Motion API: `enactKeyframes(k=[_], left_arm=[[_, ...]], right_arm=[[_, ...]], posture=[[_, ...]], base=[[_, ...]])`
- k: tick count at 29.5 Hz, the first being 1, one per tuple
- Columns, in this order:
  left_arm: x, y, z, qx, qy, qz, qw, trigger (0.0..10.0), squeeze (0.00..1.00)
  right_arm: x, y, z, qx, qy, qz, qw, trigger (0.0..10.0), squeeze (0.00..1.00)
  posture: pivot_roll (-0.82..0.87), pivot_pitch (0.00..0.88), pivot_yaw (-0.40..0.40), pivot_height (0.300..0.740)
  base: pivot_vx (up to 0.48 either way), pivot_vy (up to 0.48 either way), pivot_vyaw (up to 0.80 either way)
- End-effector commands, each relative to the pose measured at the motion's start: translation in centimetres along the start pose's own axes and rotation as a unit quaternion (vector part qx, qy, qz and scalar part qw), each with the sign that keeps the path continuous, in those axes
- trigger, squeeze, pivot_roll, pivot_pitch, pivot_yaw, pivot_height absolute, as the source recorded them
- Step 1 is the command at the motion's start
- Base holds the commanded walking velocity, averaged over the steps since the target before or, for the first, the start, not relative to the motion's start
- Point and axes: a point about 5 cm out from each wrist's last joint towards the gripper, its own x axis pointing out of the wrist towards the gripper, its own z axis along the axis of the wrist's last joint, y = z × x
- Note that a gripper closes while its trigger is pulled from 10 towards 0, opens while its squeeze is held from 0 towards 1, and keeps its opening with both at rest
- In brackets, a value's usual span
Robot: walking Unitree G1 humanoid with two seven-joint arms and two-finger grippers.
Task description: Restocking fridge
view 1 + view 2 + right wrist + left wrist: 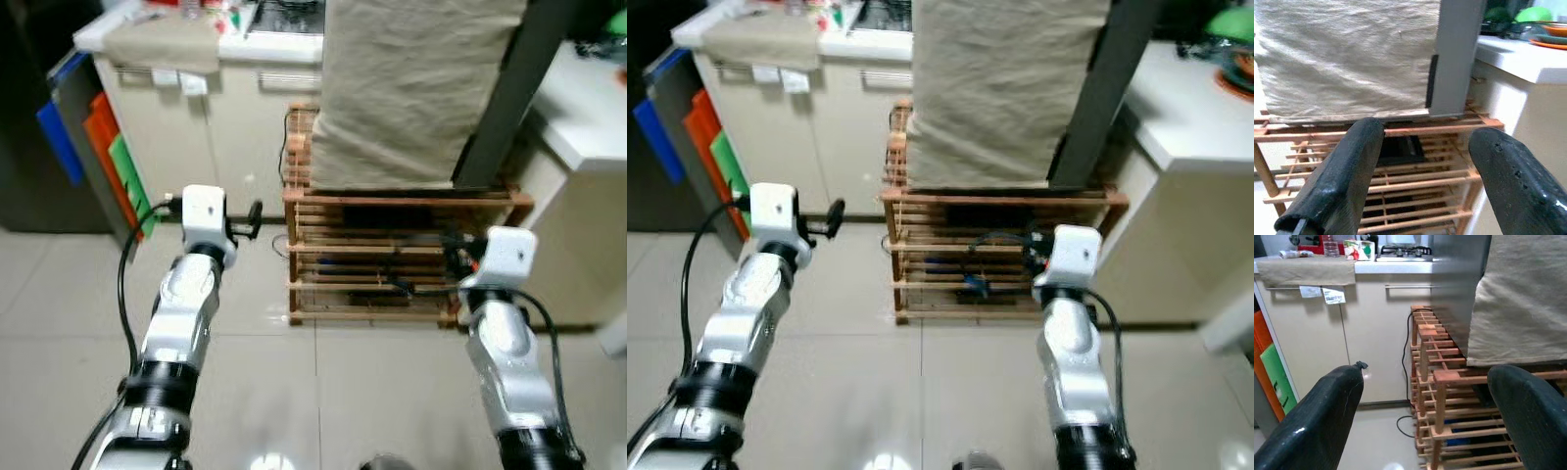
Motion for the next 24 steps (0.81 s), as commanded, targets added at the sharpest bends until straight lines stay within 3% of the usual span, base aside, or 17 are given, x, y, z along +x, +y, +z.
enactKeyframes(k=[1, 5, 8, 24], left_arm=[[0.1, -0.6, 0.1, 0.002, 0.0, -0.007, 1.0, 10.0, 0.0], [0.0, -0.2, 0.4, -0.005, -0.013, -0.003, 1.0, 10.0, 0.0], [0.1, -0.1, 0.2, 0.002, -0.008, -0.002, 1.0, 10.0, 0.0], [-0.1, 0.0, 0.1, -0.002, -0.009, 0.004, 1.0, 10.0, 0.0]], right_arm=[[-0.2, -0.5, 0.6, -0.008, -0.018, -0.007, 1.0, 10.0, 0.0], [-1.4, -2.2, 0.4, -0.02, -0.021, -0.03, 0.999, 10.0, 0.0], [-1.4, -2.4, 0.2, -0.018, -0.016, -0.037, 0.999, 10.0, 0.0], [-0.4, -2.2, 0.7, -0.011, -0.017, -0.034, 0.999, 10.0, 0.0]], posture=[[-0.1, 0.0, 0.015, 0.74], [-0.11, 0.0, 0.018, 0.74], [-0.11, 0.0, 0.028, 0.74], [-0.1, 0.0, 0.006, 0.74]], base=[[0.0, 0.0, 0.0], [0.211, 0.0, 0.0], [0.424, 0.0, 0.0], [0.422, 0.03, 0.0]])
